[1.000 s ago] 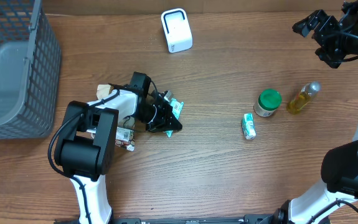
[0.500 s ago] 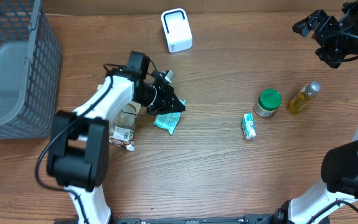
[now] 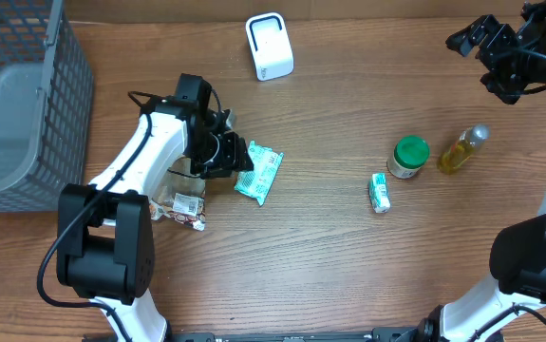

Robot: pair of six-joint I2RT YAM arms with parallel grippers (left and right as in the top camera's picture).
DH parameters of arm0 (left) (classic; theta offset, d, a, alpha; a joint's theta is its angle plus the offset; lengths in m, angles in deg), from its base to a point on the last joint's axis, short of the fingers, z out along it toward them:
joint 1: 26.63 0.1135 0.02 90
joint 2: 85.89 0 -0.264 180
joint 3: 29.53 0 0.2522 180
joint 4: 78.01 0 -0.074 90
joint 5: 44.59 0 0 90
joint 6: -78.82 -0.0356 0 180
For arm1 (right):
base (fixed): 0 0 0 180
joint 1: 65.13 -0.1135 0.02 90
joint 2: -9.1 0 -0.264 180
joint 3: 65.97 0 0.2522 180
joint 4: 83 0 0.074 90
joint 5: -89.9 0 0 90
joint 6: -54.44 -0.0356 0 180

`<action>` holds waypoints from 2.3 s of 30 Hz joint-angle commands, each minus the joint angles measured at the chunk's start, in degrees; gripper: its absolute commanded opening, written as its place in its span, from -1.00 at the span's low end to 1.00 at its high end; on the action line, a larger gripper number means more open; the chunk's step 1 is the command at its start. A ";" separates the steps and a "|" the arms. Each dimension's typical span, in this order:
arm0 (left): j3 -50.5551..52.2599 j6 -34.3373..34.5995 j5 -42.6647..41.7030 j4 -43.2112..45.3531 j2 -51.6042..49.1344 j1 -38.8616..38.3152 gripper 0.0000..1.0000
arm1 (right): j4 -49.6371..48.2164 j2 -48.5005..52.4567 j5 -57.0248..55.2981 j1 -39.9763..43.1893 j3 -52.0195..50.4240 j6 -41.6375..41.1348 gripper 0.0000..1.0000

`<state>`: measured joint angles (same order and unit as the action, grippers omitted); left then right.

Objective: Scan the item barcode

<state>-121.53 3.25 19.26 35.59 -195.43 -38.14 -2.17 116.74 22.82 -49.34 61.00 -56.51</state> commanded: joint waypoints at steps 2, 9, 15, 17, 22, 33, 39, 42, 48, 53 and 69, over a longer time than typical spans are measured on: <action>-0.24 -1.60 6.21 -0.02 0.09 -0.37 0.06 | -0.09 -0.81 -0.39 0.02 1.18 0.35 1.00; 0.17 -1.57 9.60 0.44 -0.85 -1.68 0.00 | -0.09 -0.81 -0.39 0.04 1.18 0.35 1.00; 0.17 -1.60 9.62 1.99 -4.37 -3.63 -0.01 | -0.09 -0.81 -0.39 0.02 1.18 0.35 1.00; 0.17 -1.60 9.64 1.99 -5.86 -4.35 -0.01 | -0.09 -0.81 -0.39 0.04 1.18 0.35 1.00; 0.17 -1.57 9.60 3.10 -8.90 -5.29 0.02 | -0.09 -0.81 -0.39 0.04 1.18 0.35 1.00; -1.27 -1.60 9.62 1.95 -11.41 -5.31 -0.92 | -0.09 -0.81 -0.39 0.04 1.18 0.35 1.00; -8.55 -5.75 9.73 -2.32 -9.94 -4.50 -0.91 | -0.09 -0.81 -0.39 0.02 1.18 0.35 1.00; -12.70 -6.95 11.39 -3.85 -8.35 -4.50 -0.92 | -0.09 -0.81 -0.39 0.04 1.18 0.35 1.00; -19.65 -6.54 11.02 -8.55 -5.97 -4.55 -0.92 | -0.09 -0.81 -0.39 0.02 1.18 0.35 1.00; -21.64 -5.22 3.54 -12.79 -5.66 -4.50 -0.92 | -0.09 -0.81 -0.39 0.02 1.18 0.35 1.00; -29.75 0.17 11.78 -18.73 -5.66 -4.70 -0.92 | -0.09 -0.81 -0.39 0.02 1.18 0.35 1.00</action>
<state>-145.27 0.26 25.58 18.60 -202.99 -42.99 -2.15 116.74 22.82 -49.32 61.00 -56.53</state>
